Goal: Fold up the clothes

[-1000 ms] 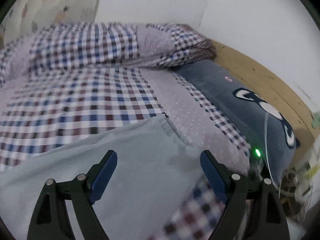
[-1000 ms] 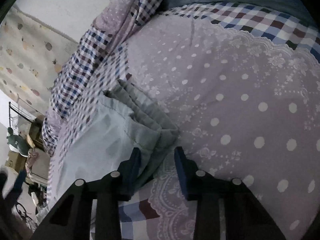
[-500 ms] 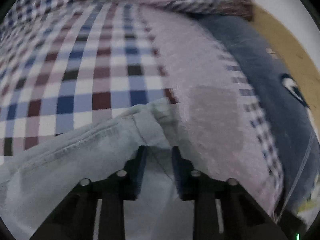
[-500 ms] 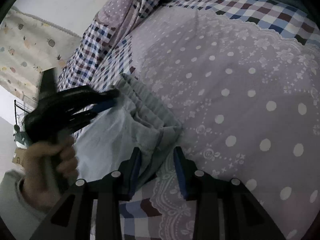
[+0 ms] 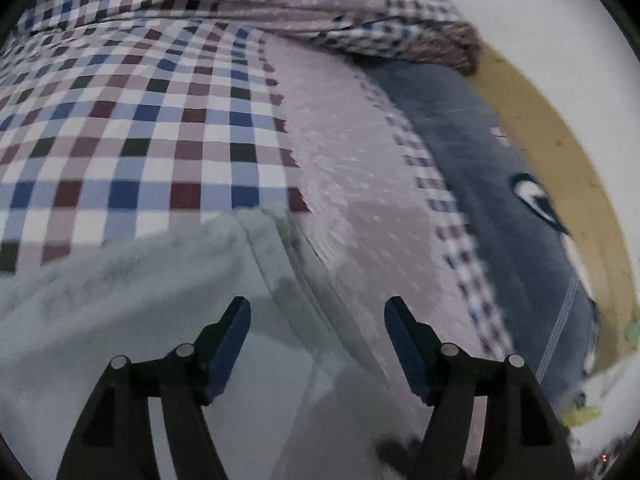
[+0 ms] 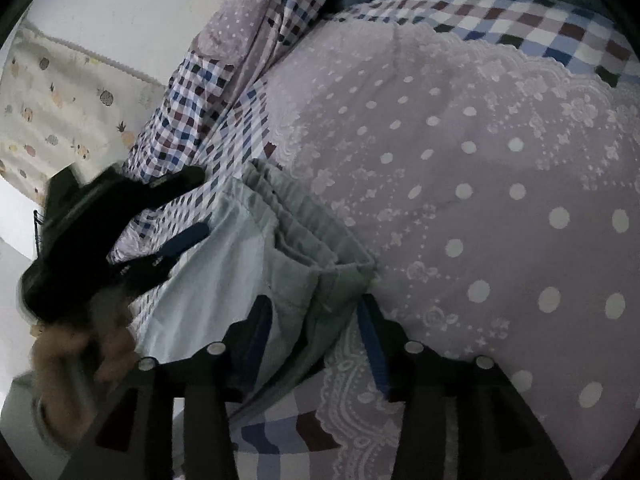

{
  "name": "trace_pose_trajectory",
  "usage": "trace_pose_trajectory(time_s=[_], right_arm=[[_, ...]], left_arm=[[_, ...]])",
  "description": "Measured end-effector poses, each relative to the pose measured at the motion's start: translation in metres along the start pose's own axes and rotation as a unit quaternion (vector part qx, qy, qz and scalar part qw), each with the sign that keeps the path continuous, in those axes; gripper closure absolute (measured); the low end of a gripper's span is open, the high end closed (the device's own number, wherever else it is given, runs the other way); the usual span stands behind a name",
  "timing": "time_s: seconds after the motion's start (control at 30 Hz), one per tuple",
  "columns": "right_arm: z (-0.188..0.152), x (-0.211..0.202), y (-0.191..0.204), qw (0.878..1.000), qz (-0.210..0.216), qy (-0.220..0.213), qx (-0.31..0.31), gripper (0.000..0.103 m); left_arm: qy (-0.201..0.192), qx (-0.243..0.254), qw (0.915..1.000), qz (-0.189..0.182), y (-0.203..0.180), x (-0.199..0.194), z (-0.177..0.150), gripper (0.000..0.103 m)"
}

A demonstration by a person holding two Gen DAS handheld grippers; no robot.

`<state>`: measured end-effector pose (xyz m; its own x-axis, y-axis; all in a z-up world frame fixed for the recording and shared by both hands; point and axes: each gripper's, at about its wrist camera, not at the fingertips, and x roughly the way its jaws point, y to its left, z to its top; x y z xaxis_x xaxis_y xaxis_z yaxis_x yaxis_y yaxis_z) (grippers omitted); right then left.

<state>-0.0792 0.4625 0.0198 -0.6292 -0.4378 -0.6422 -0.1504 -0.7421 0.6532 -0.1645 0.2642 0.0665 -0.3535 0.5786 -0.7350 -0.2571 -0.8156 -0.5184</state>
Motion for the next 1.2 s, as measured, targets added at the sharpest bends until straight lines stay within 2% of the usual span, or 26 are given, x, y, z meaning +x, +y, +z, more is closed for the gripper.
trace_pose_trajectory(time_s=[0.13, 0.2, 0.33, 0.47, 0.63, 0.8, 0.9, 0.97, 1.07, 1.13, 1.2], right_arm=[[0.0, 0.005, 0.01, 1.0, 0.012, -0.008, -0.02, 0.03], [0.002, 0.007, 0.012, 1.0, 0.02, -0.006, -0.022, 0.023], [0.008, 0.009, 0.01, 0.999, 0.032, 0.009, -0.008, 0.024], [0.01, 0.011, 0.009, 1.0, 0.028, 0.005, 0.0, 0.024], [0.011, 0.018, 0.012, 1.0, 0.016, -0.003, -0.001, 0.022], [0.008, 0.028, 0.031, 0.996, -0.059, -0.001, -0.064, 0.023], [0.002, 0.029, 0.035, 0.991, -0.1, -0.004, -0.086, 0.025], [-0.001, 0.031, 0.039, 0.986, -0.129, -0.005, -0.1, 0.027], [-0.004, 0.031, 0.044, 0.983, -0.146, -0.015, -0.115, 0.044], [-0.007, 0.03, 0.049, 0.98, -0.149, -0.024, -0.126, 0.066], [-0.012, 0.026, 0.064, 0.976, -0.149, -0.046, -0.152, 0.078]], left_arm=[[-0.018, 0.027, 0.9993, -0.019, 0.004, -0.06, -0.041, 0.024], [-0.024, 0.032, 0.9988, -0.027, 0.011, -0.092, -0.062, 0.023], [-0.028, 0.023, 0.9987, -0.036, 0.028, -0.144, -0.1, 0.023], [-0.033, 0.011, 0.9989, -0.031, 0.055, -0.196, -0.14, 0.021], [-0.053, 0.032, 0.9979, -0.015, 0.08, -0.234, -0.173, 0.021], [-0.077, 0.077, 0.9941, -0.001, 0.098, -0.249, -0.199, 0.02], [-0.104, 0.083, 0.991, -0.016, 0.11, -0.253, -0.211, 0.02], [-0.124, 0.072, 0.9892, -0.031, 0.12, -0.253, -0.215, 0.02], [-0.104, 0.037, 0.9922, -0.058, 0.136, -0.248, -0.209, 0.02], [-0.108, 0.011, 0.9909, -0.08, 0.148, -0.255, -0.205, 0.02], [-0.116, -0.021, 0.9872, -0.107, 0.161, -0.264, -0.202, 0.02]])
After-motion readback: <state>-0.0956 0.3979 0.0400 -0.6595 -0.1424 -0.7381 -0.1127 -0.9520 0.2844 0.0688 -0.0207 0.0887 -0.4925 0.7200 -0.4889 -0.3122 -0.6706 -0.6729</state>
